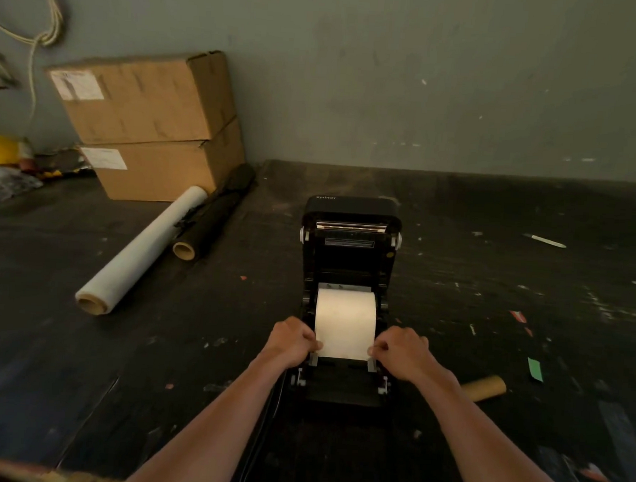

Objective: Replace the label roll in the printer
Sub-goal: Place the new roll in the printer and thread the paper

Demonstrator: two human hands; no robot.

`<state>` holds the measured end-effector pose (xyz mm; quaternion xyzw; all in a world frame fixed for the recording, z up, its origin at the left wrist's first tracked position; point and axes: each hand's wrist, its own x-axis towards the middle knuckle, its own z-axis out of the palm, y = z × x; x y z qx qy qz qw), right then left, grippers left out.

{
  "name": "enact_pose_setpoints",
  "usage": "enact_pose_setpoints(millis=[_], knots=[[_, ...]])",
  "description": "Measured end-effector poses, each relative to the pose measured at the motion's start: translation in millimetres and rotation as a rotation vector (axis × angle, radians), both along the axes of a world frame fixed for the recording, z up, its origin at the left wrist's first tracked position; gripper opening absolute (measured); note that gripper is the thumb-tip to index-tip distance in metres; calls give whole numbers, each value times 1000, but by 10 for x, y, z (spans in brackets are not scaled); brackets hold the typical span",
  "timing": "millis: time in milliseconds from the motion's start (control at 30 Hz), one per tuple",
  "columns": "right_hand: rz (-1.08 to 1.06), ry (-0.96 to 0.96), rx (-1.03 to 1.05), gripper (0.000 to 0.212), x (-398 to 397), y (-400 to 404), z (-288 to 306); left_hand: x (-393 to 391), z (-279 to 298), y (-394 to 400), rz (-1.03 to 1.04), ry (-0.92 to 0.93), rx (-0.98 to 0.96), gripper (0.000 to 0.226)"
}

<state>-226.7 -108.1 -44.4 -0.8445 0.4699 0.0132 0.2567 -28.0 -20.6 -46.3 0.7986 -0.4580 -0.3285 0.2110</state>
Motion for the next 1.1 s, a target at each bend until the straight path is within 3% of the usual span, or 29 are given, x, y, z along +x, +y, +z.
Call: enact_pose_setpoints(millis=[633, 900, 1100], knots=[[101, 61, 26, 25, -4, -50, 98, 105, 184, -169, -145, -17, 225, 16], [83, 152, 47, 18, 72, -99, 144, 107, 187, -187, -134, 9, 243, 23], [-55, -71, 229, 23, 6, -130, 107, 141, 165, -192, -171, 24, 244, 25]])
